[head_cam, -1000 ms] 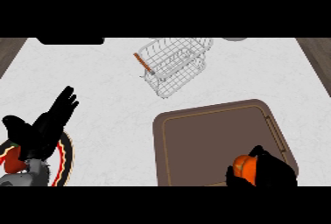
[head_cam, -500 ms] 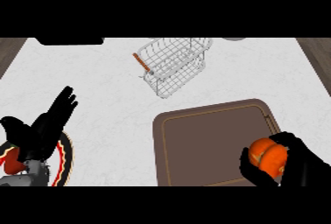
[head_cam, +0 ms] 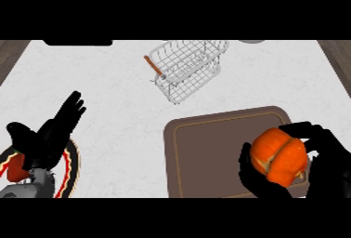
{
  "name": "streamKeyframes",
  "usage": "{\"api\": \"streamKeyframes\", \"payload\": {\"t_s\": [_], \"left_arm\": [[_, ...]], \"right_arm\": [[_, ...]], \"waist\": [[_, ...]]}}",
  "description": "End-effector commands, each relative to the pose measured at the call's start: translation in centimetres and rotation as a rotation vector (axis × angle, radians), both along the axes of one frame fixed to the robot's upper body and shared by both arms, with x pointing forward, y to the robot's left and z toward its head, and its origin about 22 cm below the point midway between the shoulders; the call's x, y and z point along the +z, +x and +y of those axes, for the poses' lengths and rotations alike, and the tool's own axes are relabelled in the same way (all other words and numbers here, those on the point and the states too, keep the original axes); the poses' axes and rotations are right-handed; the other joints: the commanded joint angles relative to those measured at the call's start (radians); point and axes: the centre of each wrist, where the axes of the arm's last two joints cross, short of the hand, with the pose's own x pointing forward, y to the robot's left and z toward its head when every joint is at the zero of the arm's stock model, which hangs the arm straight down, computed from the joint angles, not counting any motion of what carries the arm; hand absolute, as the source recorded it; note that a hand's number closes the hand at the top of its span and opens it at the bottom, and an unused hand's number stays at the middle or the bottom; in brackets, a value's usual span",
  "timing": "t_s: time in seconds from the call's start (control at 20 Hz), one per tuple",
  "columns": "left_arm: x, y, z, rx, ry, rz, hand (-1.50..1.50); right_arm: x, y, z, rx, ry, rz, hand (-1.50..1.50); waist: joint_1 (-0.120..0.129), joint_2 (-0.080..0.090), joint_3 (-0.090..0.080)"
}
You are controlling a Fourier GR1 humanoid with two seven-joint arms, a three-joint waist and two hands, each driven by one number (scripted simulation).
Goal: Pick the squash from the tray and place it in the tiered basket
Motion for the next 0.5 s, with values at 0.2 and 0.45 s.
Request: {"api": "streamKeyframes", "payload": {"t_s": [0.2,0.45], "left_arm": [[0.7,1.3,-0.3,-0.007,-0.014,-0.001,0.0],[1.0,0.1,-0.2,-0.033,-0.016,-0.003,0.0]], "right_arm": [[4.5,5.0,6.3,0.076,0.013,0.037,1.5],[6.8,10.2,8.5,0.064,0.011,0.066,1.5]], "waist": [[0.012,0.005,0.0],[0.023,0.004,0.0]]}}
